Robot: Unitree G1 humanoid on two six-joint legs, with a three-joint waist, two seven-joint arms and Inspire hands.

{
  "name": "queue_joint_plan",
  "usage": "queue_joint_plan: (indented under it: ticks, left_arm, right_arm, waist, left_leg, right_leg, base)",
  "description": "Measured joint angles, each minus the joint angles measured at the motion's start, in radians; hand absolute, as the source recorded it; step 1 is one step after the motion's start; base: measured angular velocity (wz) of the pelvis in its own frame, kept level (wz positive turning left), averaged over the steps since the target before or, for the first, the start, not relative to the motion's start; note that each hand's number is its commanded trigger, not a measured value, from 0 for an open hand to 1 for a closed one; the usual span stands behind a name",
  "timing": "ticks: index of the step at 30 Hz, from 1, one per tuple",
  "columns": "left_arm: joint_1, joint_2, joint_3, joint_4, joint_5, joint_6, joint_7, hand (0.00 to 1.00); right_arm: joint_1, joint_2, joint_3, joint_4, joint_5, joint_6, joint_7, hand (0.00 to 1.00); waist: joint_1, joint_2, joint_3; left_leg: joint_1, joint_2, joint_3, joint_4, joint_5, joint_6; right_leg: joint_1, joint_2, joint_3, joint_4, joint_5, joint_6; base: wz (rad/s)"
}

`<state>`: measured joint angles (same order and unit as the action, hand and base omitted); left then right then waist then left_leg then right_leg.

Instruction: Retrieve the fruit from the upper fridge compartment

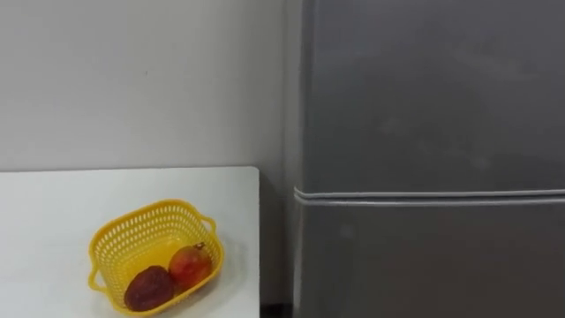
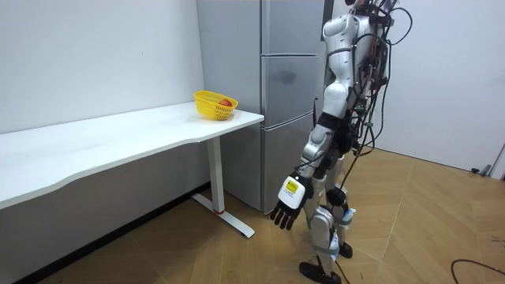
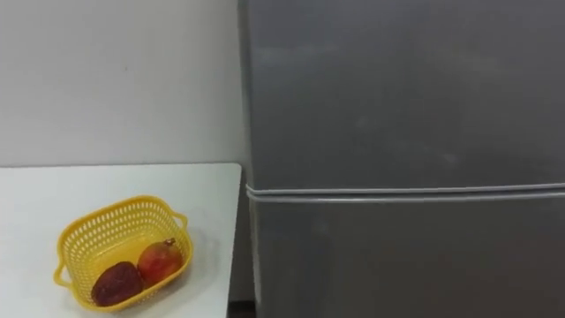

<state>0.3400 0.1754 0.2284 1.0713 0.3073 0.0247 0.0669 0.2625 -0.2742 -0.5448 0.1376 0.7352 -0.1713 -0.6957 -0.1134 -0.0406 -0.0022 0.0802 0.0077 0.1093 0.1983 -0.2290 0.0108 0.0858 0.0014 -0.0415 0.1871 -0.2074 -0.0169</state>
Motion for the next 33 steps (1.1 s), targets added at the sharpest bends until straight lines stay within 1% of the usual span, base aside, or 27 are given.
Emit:
queue_joint_plan:
  ticks: [1, 2, 3, 4, 5, 7, 8, 9, 10, 11, 12, 13, 14, 16, 17, 18, 19, 20, 22, 24, 25, 26, 28, 29, 31, 32, 33]
  left_arm:
    - [-0.002, -0.002, -0.004, 0.0, 0.0, 0.005, -0.004, 0.0]
    - [-0.003, -0.002, -0.008, 0.0, 0.0, 0.009, -0.006, 0.0]
    - [-0.005, -0.003, -0.02, -0.003, 0.0, 0.018, -0.006, 0.0]
    - [-0.004, -0.003, -0.03, -0.003, -0.001, 0.022, -0.006, 0.0]
    - [-0.004, -0.003, -0.038, -0.005, 0.0, 0.024, -0.006, 0.0]
    - [-0.012, -0.006, -0.047, -0.018, 0.012, 0.039, -0.006, 0.0]
    - [-0.015, -0.006, -0.047, -0.017, 0.012, 0.04, -0.006, 0.0]
    - [-0.018, -0.006, -0.047, -0.017, 0.012, 0.041, -0.006, 0.0]
    - [-0.017, -0.008, -0.047, -0.021, 0.012, 0.042, -0.006, 0.0]
    - [-0.015, -0.009, -0.047, -0.023, 0.013, 0.045, -0.006, 0.0]
    - [-0.013, -0.01, -0.05, -0.035, 0.016, 0.057, -0.011, 0.0]
    - [-0.014, -0.011, -0.055, -0.04, 0.016, 0.064, -0.013, 0.0]
    - [-0.014, -0.012, -0.055, -0.04, 0.016, 0.066, -0.014, 0.0]
    - [-0.017, -0.014, -0.055, -0.04, 0.015, 0.079, -0.024, 0.0]
    - [-0.017, -0.014, -0.055, -0.04, 0.015, 0.08, -0.028, 0.0]
    - [-0.018, -0.014, -0.055, -0.04, 0.016, 0.081, -0.03, 0.0]
    - [-0.017, -0.014, -0.055, -0.043, 0.032, 0.087, -0.032, 0.0]
    - [-0.016, -0.014, -0.055, -0.046, 0.046, 0.091, -0.034, 0.0]
    - [-0.014, -0.016, -0.051, -0.053, 0.102, 0.114, -0.045, 0.0]
    - [-0.015, -0.018, -0.044, -0.053, 0.117, 0.135, -0.057, 0.0]
    - [-0.016, -0.021, -0.045, -0.053, 0.118, 0.147, -0.061, 0.0]
    - [-0.017, -0.023, -0.045, -0.053, 0.118, 0.151, -0.062, 0.0]
    - [-0.023, -0.026, -0.059, -0.053, 0.118, 0.173, -0.078, 0.0]
    - [-0.024, -0.027, -0.063, -0.053, 0.118, 0.177, -0.082, 0.0]
    - [-0.025, -0.032, -0.068, -0.053, 0.119, 0.194, -0.099, 0.0]
    - [-0.025, -0.033, -0.069, -0.053, 0.119, 0.197, -0.1, 0.0]
    - [-0.025, -0.035, -0.069, -0.053, 0.119, 0.202, -0.101, 0.0]
  right_arm:
    - [0.001, 0.004, 0.0, 0.068, 0.013, 0.0, -0.007, 0.0]
    - [0.001, 0.007, 0.0, 0.102, 0.019, 0.0, -0.007, 0.0]
    - [0.001, 0.016, 0.003, 0.174, 0.03, 0.0, -0.006, 0.0]
    - [0.004, 0.026, 0.011, 0.24, 0.073, 0.002, -0.002, 0.0]
    - [0.004, 0.031, 0.015, 0.27, 0.096, 0.008, -0.001, 0.0]
    - [-0.005, 0.064, 0.016, 0.442, 0.118, 0.016, 0.03, 0.0]
    - [-0.004, 0.075, 0.016, 0.488, 0.118, 0.02, 0.036, 0.0]
    - [-0.008, 0.097, 0.02, 0.577, 0.119, 0.025, 0.046, 0.0]
    - [-0.008, 0.122, 0.022, 0.633, 0.12, 0.043, 0.058, 0.0]
    - [-0.003, 0.131, 0.024, 0.661, 0.12, 0.05, 0.067, 0.0]
    - [0.001, 0.136, 0.046, 0.724, 0.119, 0.07, 0.083, 0.0]
    - [0.006, 0.137, 0.064, 0.772, 0.113, 0.089, 0.103, 0.0]
    - [0.006, 0.137, 0.067, 0.798, 0.104, 0.099, 0.112, 0.0]
    - [0.011, 0.138, 0.091, 0.861, 0.044, 0.12, 0.142, 0.0]
    - [0.012, 0.138, 0.094, 0.873, 0.023, 0.124, 0.15, 0.0]
    - [0.012, 0.138, 0.1, 0.889, -0.023, 0.136, 0.159, 0.0]
    - [0.012, 0.137, 0.112, 0.924, -0.088, 0.142, 0.178, 0.0]
    - [0.009, 0.137, 0.117, 0.942, -0.118, 0.147, 0.187, 0.0]
    - [0.006, 0.137, 0.133, 0.997, -0.211, 0.175, 0.235, 0.0]
    - [0.0, 0.137, 0.137, 1.046, -0.239, 0.202, 0.276, 0.0]
    - [0.0, 0.135, 0.158, 1.08, -0.266, 0.225, 0.305, 0.0]
    - [-0.001, 0.135, 0.176, 1.094, -0.284, 0.236, 0.318, 0.0]
    - [-0.02, 0.135, 0.223, 1.145, -0.395, 0.274, 0.376, 0.0]
    - [-0.026, 0.134, 0.231, 1.156, -0.416, 0.283, 0.389, 0.0]
    - [-0.049, 0.131, 0.253, 1.186, -0.49, 0.313, 0.438, 0.0]
    - [-0.051, 0.13, 0.261, 1.187, -0.507, 0.319, 0.45, 0.0]
    - [-0.053, 0.127, 0.286, 1.187, -0.536, 0.331, 0.469, 0.0]
  waist:
    - [-0.005, 0.0, -0.0004]
    - [-0.006, 0.0, -0.0003]
    - [-0.015, -0.003, -0.0012]
    - [-0.015, -0.005, -0.002]
    - [-0.015, -0.006, -0.0016]
    - [-0.016, -0.006, -0.001]
    - [-0.018, -0.006, -0.0011]
    - [-0.017, -0.006, -0.0016]
    - [-0.015, -0.003, -0.0016]
    - [-0.018, -0.001, -0.0014]
    - [-0.02, 0.003, -0.0013]
    - [-0.018, 0.006, -0.001]
    - [-0.018, 0.007, -0.0017]
    - [-0.018, 0.016, 0.0005]
    - [-0.018, 0.017, 0.0001]
    - [-0.018, 0.018, 0.0004]
    - [-0.017, 0.018, 0.0]
    - [-0.016, 0.017, -0.0005]
    - [-0.011, 0.019, -0.0028]
    - [-0.001, 0.021, -0.0021]
    - [0.009, 0.022, -0.0031]
    - [0.011, 0.022, -0.0028]
    - [0.01, 0.023, -0.0029]
    - [0.012, 0.023, -0.0028]
    - [0.014, 0.023, -0.0027]
    - [0.015, 0.023, -0.0025]
    - [0.024, 0.023, -0.0024]
  left_leg:
    - [0.001, -0.001, -0.001, 0.0, 0.0, 0.0]
    - [0.001, -0.001, 0.0, 0.0, 0.0, 0.0]
    - [0.002, -0.002, -0.001, -0.002, 0.0, 0.0]
    - [0.003, -0.002, 0.0, -0.002, 0.0, 0.0]
    - [0.003, -0.002, 0.0, -0.002, 0.0, 0.0]
    - [0.0, -0.002, -0.002, -0.002, 0.0, 0.0]
    - [0.0, -0.002, -0.004, -0.002, 0.0, 0.0]
    - [0.001, -0.002, -0.005, -0.002, 0.0, 0.0]
    - [0.002, -0.002, -0.005, 0.0, 0.0, 0.0]
    - [0.002, -0.002, -0.005, 0.001, 0.0, 0.0]
    - [0.001, -0.003, -0.005, 0.002, 0.0, 0.0]
    - [0.0, -0.004, -0.006, 0.003, 0.0, 0.0]
    - [0.0, -0.004, -0.006, 0.003, 0.0, 0.0]
    - [0.001, -0.006, -0.006, 0.006, -0.001, 0.001]
    - [0.001, -0.006, -0.007, 0.006, -0.001, 0.001]
    - [0.0, -0.005, -0.011, 0.006, -0.001, 0.002]
    - [0.001, -0.005, -0.012, 0.005, -0.001, 0.002]
    - [0.002, -0.004, -0.011, 0.004, -0.001, 0.002]
    - [0.004, -0.004, -0.016, 0.003, -0.001, 0.002]
    - [0.018, -0.004, -0.018, -0.001, -0.001, 0.001]
    - [0.027, -0.005, -0.018, -0.001, -0.001, 0.001]
    - [0.031, -0.005, -0.019, -0.002, -0.001, 0.001]
    - [0.037, -0.008, -0.029, -0.001, -0.001, 0.001]
    - [0.037, -0.008, -0.029, 0.0, -0.001, 0.001]
    - [0.04, -0.008, -0.029, 0.002, -0.001, 0.001]
    - [0.041, -0.008, -0.028, 0.002, -0.001, 0.001]
    - [0.043, -0.007, -0.027, 0.002, -0.001, 0.001]
  right_leg:
    - [0.0, 0.0, 0.007, -0.001, 0.0, 0.0]
    - [0.0, 0.0, 0.008, -0.002, 0.0, 0.0]
    - [0.002, -0.001, 0.007, -0.003, 0.0, 0.0]
    - [0.003, -0.001, 0.008, -0.002, 0.0, 0.0]
    - [0.003, -0.001, 0.008, -0.002, 0.0, 0.0]
    - [0.002, -0.002, 0.005, -0.002, 0.0, 0.0]
    - [0.003, -0.002, 0.002, -0.003, 0.0, 0.0]
    - [0.006, -0.002, -0.003, -0.003, 0.0, 0.0]
    - [0.007, -0.002, -0.005, -0.003, 0.0, 0.0]
    - [0.007, -0.002, -0.005, -0.003, -0.001, 0.0]
    - [0.006, -0.003, -0.004, -0.002, -0.002, 0.001]
    - [0.003, -0.004, -0.004, -0.001, -0.004, 0.003]
    - [0.002, -0.004, -0.003, -0.001, -0.005, 0.004]
    - [0.0, -0.005, 0.001, 0.001, -0.007, 0.005]
    - [0.0, -0.005, 0.0, 0.001, -0.007, 0.005]
    - [-0.001, -0.005, -0.001, 0.001, -0.007, 0.005]
    - [-0.001, -0.005, -0.002, 0.001, -0.006, 0.005]
    - [-0.001, -0.004, -0.001, 0.001, -0.006, 0.005]
    - [0.003, -0.003, -0.005, -0.001, -0.005, 0.003]
    - [0.015, -0.003, -0.006, -0.002, -0.005, 0.003]
    - [0.027, -0.004, -0.005, -0.003, -0.005, 0.003]
    - [0.031, -0.004, -0.006, -0.005, -0.006, 0.002]
    - [0.043, -0.007, -0.016, -0.016, -0.007, 0.002]
    - [0.044, -0.007, -0.017, -0.016, -0.007, 0.002]
    - [0.044, -0.007, -0.017, -0.017, -0.007, 0.002]
    - [0.044, -0.007, -0.017, -0.016, -0.007, 0.002]
    - [0.044, -0.006, -0.015, -0.016, -0.007, 0.002]
  base:
    - [-0.19]
    - [-0.04]
    - [0.0]
    - [0.0]
    - [0.0]
    - [0.05]
    - [0.1]
    - [0.1]
    - [0.08]
    - [0.04]
    - [0.04]
    - [0.04]
    - [0.0]
    - [0.0]
    - [0.0]
    - [0.03]
    - [0.0]
    - [0.0]
    - [0.02]
    - [0.0]
    - [0.0]
    - [0.04]
    - [0.1]
    - [0.06]
    - [0.0]
    - [0.0]
    - [0.0]
